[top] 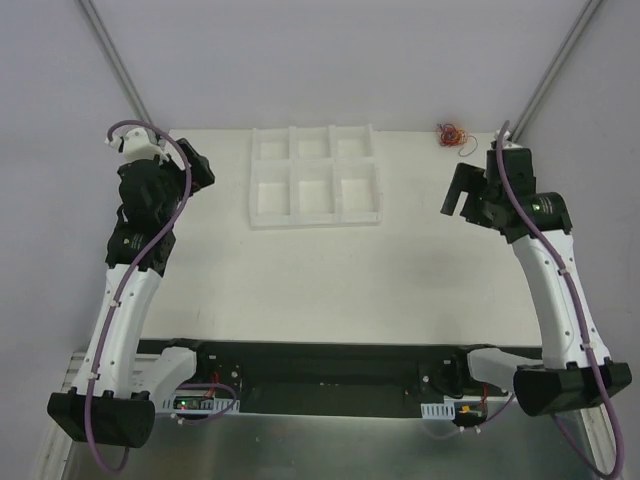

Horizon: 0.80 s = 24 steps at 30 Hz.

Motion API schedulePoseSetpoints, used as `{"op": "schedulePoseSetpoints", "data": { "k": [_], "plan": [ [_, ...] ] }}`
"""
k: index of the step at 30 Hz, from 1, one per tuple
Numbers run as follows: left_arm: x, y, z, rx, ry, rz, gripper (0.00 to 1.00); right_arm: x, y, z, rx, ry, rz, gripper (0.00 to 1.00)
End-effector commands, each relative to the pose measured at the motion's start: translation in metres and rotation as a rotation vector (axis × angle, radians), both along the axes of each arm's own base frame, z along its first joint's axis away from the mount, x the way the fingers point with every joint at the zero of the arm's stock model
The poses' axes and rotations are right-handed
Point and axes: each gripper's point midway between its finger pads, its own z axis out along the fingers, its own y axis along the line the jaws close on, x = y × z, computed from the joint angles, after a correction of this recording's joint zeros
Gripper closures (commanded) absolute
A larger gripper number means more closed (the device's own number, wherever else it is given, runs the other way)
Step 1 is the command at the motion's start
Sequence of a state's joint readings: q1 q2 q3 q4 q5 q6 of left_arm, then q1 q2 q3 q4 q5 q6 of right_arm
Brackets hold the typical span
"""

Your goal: Untangle the cables

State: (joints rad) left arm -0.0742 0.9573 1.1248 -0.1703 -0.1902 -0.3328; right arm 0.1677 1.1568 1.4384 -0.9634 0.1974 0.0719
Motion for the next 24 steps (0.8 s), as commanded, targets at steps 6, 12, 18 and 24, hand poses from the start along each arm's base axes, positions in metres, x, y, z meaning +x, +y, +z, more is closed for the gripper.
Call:
{"op": "schedulePoseSetpoints", "data": {
  "k": [6,12,18,24],
  "plan": [
    [-0.008,-0.021,-0.09,-0.045,0.255,-0.041,0.01,0.106,0.026,-0.014,0.205,-0.021,-0.094,0.04],
    [-0.001,-0.02,-0.082,0.172,0.204,-0.102,0.01,0.207,0.011,-0.05,0.398,0.015,-0.206,0.04],
    [0.005,-0.022,-0.075,0.358,0.136,-0.186,0.01,0.309,-0.054,-0.084,0.587,-0.167,-0.352,0.04],
    [0.007,-0.033,-0.083,0.43,0.122,-0.285,0.01,0.384,-0.078,-0.101,0.749,-0.343,-0.409,0.04]
  ]
}}
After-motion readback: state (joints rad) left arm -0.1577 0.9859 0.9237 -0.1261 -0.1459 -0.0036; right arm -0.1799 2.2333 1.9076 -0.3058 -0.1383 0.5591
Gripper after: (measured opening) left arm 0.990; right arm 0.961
